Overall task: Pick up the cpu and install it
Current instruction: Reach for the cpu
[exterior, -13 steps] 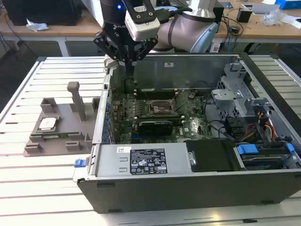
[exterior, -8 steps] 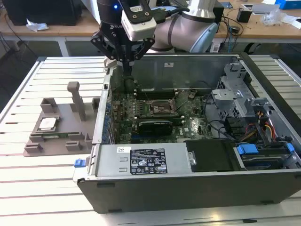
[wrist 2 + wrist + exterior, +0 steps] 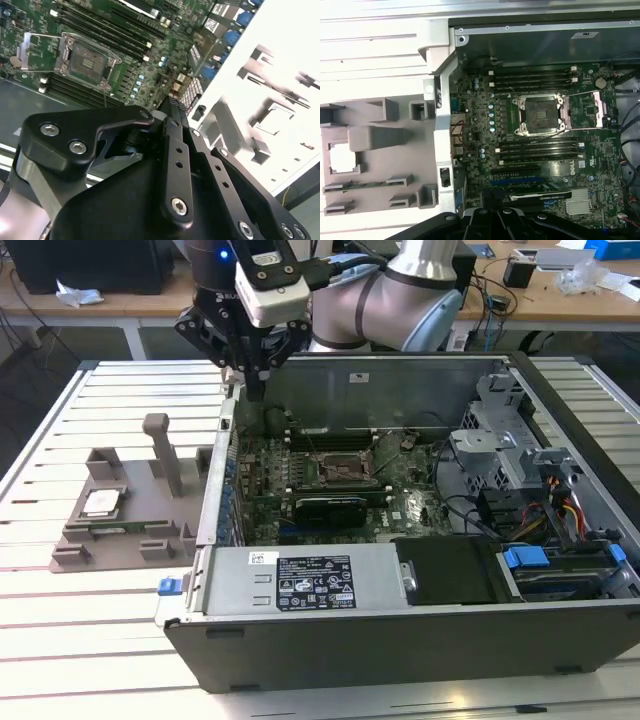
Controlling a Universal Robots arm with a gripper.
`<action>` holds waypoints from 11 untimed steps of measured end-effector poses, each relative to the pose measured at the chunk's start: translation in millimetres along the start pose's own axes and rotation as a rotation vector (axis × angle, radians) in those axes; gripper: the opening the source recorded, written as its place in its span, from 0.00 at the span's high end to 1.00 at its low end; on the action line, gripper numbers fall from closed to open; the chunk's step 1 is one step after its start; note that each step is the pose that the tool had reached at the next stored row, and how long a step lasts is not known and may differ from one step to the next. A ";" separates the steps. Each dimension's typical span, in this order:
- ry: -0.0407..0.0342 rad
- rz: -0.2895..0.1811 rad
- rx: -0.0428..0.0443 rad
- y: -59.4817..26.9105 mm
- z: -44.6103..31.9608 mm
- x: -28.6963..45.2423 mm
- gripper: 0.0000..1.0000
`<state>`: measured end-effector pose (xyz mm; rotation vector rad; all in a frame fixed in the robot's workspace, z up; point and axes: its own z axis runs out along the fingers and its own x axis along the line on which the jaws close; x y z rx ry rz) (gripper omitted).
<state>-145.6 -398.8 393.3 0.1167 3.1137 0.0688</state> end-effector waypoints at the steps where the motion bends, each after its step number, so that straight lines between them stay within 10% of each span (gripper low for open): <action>1: -0.0001 0.000 0.0000 -0.3 -0.1 3.5 0.89; 11: 0.0000 0.000 0.0000 -2.6 -0.9 35.0 0.89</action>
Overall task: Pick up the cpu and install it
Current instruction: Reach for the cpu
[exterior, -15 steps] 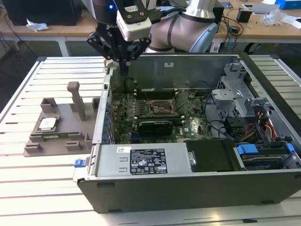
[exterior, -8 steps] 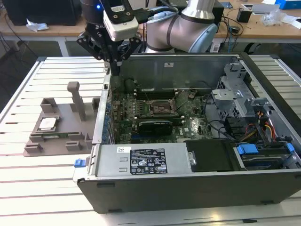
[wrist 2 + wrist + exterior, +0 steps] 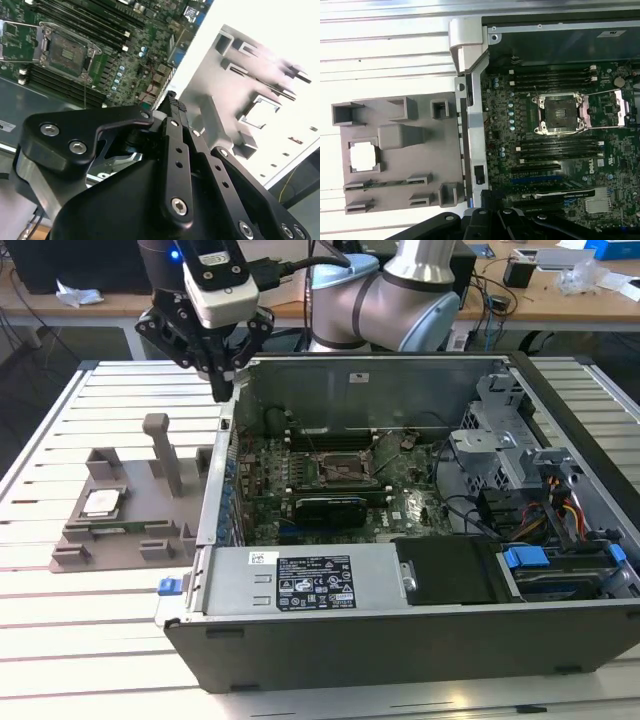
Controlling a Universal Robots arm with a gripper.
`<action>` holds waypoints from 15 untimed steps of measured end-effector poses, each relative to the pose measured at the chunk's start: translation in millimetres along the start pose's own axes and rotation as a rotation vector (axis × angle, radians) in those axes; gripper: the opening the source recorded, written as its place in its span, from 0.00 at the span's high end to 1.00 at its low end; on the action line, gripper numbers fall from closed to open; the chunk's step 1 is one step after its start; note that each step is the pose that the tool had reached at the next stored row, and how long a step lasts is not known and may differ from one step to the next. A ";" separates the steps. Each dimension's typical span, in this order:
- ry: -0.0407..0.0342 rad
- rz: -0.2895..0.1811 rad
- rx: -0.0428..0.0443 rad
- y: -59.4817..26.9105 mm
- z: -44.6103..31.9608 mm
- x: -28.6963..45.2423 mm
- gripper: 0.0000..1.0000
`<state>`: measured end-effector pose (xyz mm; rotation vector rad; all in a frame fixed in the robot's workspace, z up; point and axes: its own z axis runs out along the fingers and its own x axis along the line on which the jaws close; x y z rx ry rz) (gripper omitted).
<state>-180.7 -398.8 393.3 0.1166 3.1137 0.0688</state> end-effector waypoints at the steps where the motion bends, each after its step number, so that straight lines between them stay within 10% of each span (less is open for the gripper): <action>1: 0.0000 0.000 0.0000 -0.2 -0.1 3.0 0.89; 15: 0.0000 0.000 0.0000 -3.4 -1.2 46.1 0.89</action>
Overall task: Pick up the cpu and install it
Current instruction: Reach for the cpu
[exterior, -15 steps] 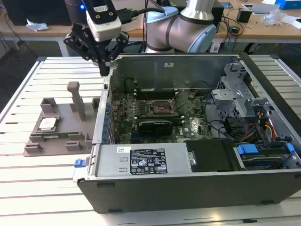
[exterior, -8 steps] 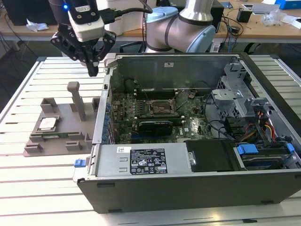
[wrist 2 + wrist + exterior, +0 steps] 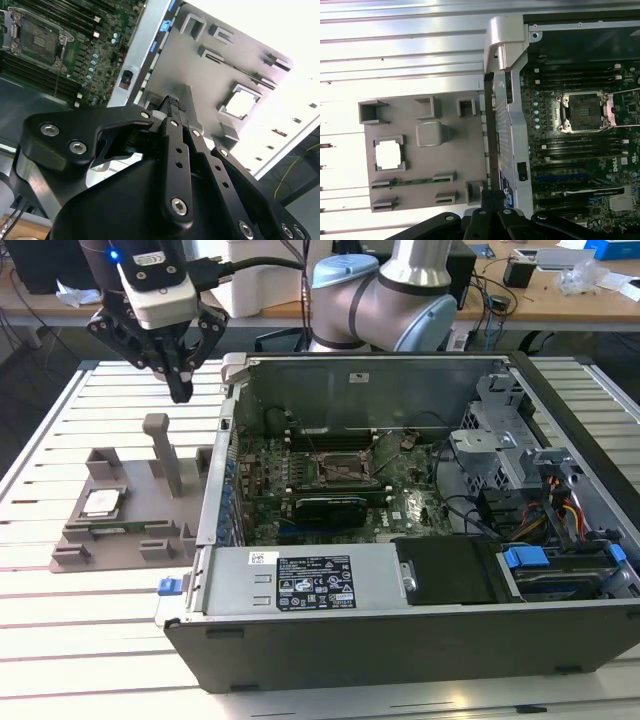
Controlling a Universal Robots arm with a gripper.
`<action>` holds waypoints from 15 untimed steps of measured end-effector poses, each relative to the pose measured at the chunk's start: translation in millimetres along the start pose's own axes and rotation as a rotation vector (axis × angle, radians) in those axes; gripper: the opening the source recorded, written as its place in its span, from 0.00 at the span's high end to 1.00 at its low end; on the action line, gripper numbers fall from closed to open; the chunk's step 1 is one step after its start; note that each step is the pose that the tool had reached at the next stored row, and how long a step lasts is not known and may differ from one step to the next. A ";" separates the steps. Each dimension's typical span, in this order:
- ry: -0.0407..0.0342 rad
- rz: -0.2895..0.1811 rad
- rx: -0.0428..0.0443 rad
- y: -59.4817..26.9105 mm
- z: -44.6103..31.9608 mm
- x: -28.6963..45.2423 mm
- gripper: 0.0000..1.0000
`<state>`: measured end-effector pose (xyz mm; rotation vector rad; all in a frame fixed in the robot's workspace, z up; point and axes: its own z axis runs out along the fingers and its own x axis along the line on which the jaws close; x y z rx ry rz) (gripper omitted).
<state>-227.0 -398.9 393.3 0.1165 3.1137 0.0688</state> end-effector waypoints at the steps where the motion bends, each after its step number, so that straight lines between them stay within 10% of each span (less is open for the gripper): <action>1: 0.0000 0.000 0.0000 -0.2 -0.1 3.3 0.89; 15: 0.0000 0.000 0.0000 -2.6 -0.9 35.5 0.89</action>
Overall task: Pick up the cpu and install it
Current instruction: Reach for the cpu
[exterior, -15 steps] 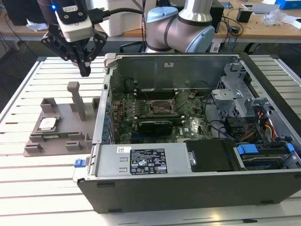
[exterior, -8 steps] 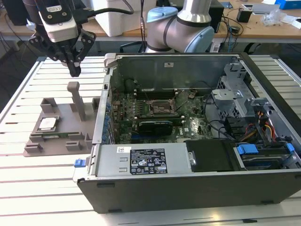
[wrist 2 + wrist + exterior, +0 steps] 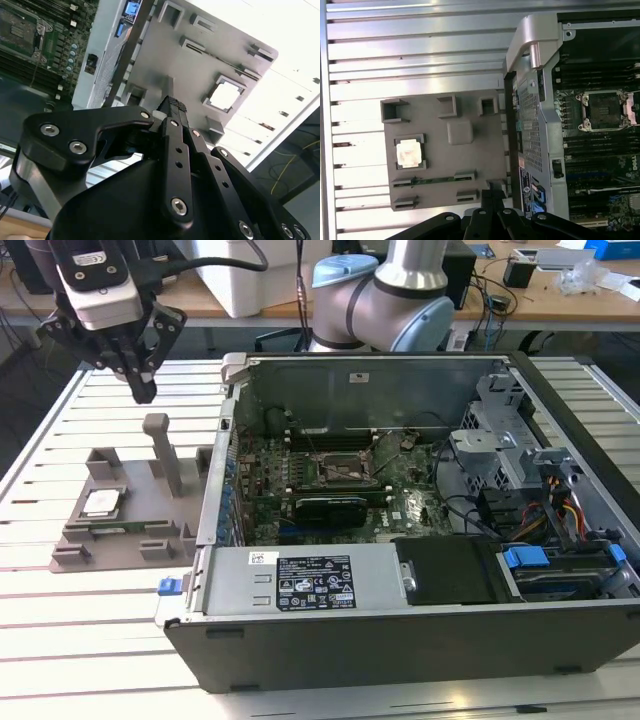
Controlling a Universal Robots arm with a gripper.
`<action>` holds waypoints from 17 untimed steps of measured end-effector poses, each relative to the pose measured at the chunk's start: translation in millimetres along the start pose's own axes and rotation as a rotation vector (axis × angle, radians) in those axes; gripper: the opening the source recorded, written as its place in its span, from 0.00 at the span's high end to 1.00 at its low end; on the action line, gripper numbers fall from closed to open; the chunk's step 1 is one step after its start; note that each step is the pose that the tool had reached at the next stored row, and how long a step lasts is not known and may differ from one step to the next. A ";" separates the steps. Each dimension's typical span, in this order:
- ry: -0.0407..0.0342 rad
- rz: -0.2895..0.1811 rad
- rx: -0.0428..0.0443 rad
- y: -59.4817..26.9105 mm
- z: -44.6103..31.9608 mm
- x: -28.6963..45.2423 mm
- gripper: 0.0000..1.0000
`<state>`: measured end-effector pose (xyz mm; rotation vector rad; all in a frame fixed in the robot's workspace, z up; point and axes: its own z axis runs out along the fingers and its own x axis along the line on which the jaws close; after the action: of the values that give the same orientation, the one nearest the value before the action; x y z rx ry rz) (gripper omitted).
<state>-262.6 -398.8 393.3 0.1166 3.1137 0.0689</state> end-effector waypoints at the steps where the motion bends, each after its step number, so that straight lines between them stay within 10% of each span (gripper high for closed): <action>1: 0.0000 0.000 0.0001 -0.3 -0.1 3.3 0.89; 17: 0.0000 0.000 0.0000 -2.4 -0.9 32.6 0.89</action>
<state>-295.2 -398.9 393.3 0.1165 3.1137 0.0689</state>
